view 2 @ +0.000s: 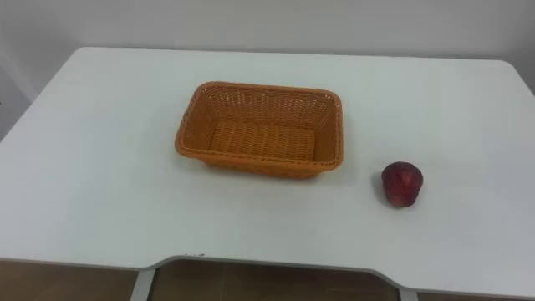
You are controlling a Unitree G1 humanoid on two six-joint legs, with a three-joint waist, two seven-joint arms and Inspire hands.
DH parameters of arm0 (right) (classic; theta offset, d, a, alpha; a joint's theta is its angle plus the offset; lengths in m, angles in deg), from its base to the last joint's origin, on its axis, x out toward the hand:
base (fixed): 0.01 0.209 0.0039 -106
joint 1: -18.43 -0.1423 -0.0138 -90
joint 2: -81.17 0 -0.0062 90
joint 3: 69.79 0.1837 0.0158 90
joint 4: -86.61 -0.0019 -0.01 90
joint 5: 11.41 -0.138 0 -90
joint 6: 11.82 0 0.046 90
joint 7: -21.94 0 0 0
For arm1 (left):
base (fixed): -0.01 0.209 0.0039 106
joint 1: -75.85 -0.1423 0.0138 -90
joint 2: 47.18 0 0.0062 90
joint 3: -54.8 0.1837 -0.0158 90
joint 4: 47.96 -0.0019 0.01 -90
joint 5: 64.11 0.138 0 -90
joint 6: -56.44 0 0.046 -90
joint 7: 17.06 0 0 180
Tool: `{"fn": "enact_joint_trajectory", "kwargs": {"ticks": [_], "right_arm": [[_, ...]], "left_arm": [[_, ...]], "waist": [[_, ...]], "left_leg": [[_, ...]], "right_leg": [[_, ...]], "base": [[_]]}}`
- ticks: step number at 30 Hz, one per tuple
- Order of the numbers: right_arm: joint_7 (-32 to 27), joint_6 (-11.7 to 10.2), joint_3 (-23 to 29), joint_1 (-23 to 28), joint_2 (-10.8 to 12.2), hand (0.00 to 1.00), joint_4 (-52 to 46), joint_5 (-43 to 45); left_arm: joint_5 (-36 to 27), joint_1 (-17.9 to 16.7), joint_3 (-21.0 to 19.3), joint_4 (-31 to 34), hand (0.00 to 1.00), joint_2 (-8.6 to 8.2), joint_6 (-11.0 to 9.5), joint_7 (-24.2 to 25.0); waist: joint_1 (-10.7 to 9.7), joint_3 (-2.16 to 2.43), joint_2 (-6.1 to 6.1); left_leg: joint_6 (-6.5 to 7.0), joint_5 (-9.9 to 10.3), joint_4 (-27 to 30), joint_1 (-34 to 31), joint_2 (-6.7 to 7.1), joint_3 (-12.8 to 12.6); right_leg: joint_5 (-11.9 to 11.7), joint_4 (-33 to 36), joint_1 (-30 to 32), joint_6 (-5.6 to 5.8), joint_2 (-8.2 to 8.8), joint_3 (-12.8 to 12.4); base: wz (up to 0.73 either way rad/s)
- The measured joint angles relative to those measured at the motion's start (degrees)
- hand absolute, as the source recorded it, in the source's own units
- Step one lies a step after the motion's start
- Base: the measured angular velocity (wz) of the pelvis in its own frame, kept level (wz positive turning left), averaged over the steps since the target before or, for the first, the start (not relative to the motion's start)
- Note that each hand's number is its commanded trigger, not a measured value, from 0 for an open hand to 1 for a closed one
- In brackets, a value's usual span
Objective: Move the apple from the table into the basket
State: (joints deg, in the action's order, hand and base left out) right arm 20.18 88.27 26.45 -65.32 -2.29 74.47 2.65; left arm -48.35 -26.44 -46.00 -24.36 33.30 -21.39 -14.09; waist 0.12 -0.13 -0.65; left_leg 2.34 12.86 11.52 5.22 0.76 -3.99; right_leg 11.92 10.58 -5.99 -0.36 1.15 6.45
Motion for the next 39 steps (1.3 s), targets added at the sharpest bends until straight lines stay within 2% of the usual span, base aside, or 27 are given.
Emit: {"fn": "enact_joint_trajectory", "kwargs": {"ticks": [5,8,11,13,14,16,17,19,20,22,25,29,32,34,36,39], "right_arm": [[-0.1,0.0,0.0,-0.1,0.0,0.0,0.0,-1.1],[-1.0,-0.1,0.7,-0.6,0.0,0.0,0.0,-5.1],[-4.5,-0.8,4.5,-0.6,0.2,0.0,-0.1,-17.0],[-7.4,-2.3,11.0,-0.6,0.7,0.0,-0.7,-29.5],[-8.0,-2.7,13.0,-0.6,1.0,0.0,-0.9,-33.1],[-10.6,-3.1,21.7,-0.5,1.0,0.0,-2.7,-47.6],[-11.5,-3.1,24.2,-0.6,0.9,0.0,-3.7,-51.4],[-15.6,-3.8,33.0,-0.5,0.5,0.0,-8.0,-63.4],[-16.6,-4.4,34.6,-0.5,0.4,0.0,-9.0,-65.5],[-20.7,-7.2,38.5,-1.4,-0.9,0.0,-11.8,-69.7],[-26.4,-9.6,40.6,-1.9,-2.0,0.0,-17.1,-70.1],[-35.9,-12.1,43.4,-2.4,-2.0,0.0,-28.5,-67.4],[-43.6,-13.7,40.8,-3.0,-1.9,0.0,-43.8,-58.3],[-48.8,-16.2,37.7,-3.9,-2.0,0.0,-55.6,-46.5],[-52.0,-17.4,36.2,-5.4,-2.1,0.0,-62.0,-37.3],[-56.2,-19.1,32.9,-4.9,-2.1,0.0,-70.8,-26.5]], "left_arm": [[-0.5,0.1,0.0,0.1,0.0,0.06,0.0,0.0],[-0.8,0.3,0.0,0.1,0.0,0.16,0.0,-0.3],[-1.5,0.6,-0.3,-0.1,0.0,0.14,-0.7,-1.7],[-1.6,0.4,-1.7,0.0,0.0,0.12,-1.5,-2.5],[-1.6,0.3,-2.7,0.0,0.0,0.08,-1.7,-2.5],[-1.8,0.0,-6.6,0.2,0.0,0.1,-2.2,-2.8],[-1.8,-0.1,-7.3,0.3,0.0,0.19,-2.2,-2.8],[-2.6,-1.1,-11.2,1.4,0.0,0.64,-2.9,-2.9],[-2.7,-1.2,-11.8,1.4,0.0,0.96,-3.1,-3.0],[-2.7,-1.1,-13.0,2.0,0.0,2.1,-4.3,-4.1],[-2.7,-1.1,-13.6,2.4,0.0,3.69,-6.0,-4.2],[-2.6,-1.2,-13.6,3.4,0.0,3.61,-7.4,-5.1],[-2.6,-1.2,-13.1,3.4,0.0,3.58,-8.8,-5.3],[-2.7,-1.3,-11.2,2.6,0.0,3.61,-10.0,-6.7],[-2.7,-1.4,-9.0,2.0,0.0,3.53,-10.3,-7.4],[-2.2,-1.7,-5.6,1.9,0.0,3.49,-10.7,-7.8]], "waist": [[0.3,-0.01,0.0],[0.1,-0.05,0.05],[0.1,-0.07,0.13],[-0.6,-0.09,0.2],[-1.0,-0.09,0.19],[-2.9,-0.08,0.38],[-3.3,-0.04,0.46],[-5.0,0.07,0.59],[-5.4,0.14,0.68],[-6.6,0.23,0.75],[-7.5,0.25,0.72],[-7.6,0.28,0.59],[-7.4,0.21,0.52],[-7.3,0.19,0.16],[-7.2,0.21,-0.22],[-4.8,0.23,-0.18]], "left_leg": [[0.0,0.0,-0.1,0.4,-0.03,0.1],[0.0,0.0,-0.2,0.4,-0.06,-0.4],[0.0,0.0,-0.3,0.5,-0.09,-0.6],[0.01,0.0,-0.3,0.4,-0.1,-0.4],[0.0,0.0,-0.3,0.3,-0.09,-0.4],[-0.01,0.1,-0.5,0.2,-0.07,-0.6],[-0.01,0.1,-0.6,0.3,-0.05,-0.6],[0.0,0.1,-0.7,0.1,0.0,-1.1],[0.0,0.1,-0.7,-0.1,0.03,-1.3],[0.02,0.1,-0.7,-0.7,0.06,-1.9],[0.02,0.1,-0.3,-1.1,0.07,-2.2],[0.03,0.1,-0.3,-1.1,0.18,-2.5],[0.08,0.0,0.1,-2.1,0.24,-2.9],[0.09,0.0,0.5,-2.8,0.2,-2.8],[0.08,0.0,0.7,-3.1,0.2,-2.2],[0.03,0.0,0.6,-3.0,0.05,-2.1]], "right_leg": [[0.0,0.1,0.0,0.0,-0.06,-0.4],[0.0,0.0,0.0,0.0,-0.19,-1.0],[0.0,0.1,0.0,0.0,-0.27,-1.6],[0.0,0.1,0.0,0.02,-0.25,-1.5],[0.0,0.1,0.0,0.02,-0.25,-1.4],[0.0,0.0,0.1,0.04,-0.28,-1.4],[0.0,0.0,0.2,0.06,-0.27,-1.5],[0.0,0.2,0.7,0.09,-0.24,-1.7],[0.0,0.3,1.0,0.08,-0.27,-1.7],[0.0,0.9,1.7,0.1,-0.31,-2.0],[0.1,1.7,2.2,0.07,-0.44,-2.6],[0.4,2.4,2.9,0.08,-0.42,-3.1],[0.5,3.3,4.5,0.14,-0.41,-3.8],[0.6,3.3,5.3,0.24,-0.45,-3.9],[0.5,3.2,5.4,0.21,-0.47,-3.6],[0.3,2.9,5.4,-0.02,-0.56,-3.3]], "base": [[-0.01],[-0.05],[-0.05],[0.0],[0.05],[0.0],[-0.04],[-0.1],[-0.12],[-0.13],[-0.09],[-0.05],[-0.09],[0.0],[0.08],[0.02]]}}
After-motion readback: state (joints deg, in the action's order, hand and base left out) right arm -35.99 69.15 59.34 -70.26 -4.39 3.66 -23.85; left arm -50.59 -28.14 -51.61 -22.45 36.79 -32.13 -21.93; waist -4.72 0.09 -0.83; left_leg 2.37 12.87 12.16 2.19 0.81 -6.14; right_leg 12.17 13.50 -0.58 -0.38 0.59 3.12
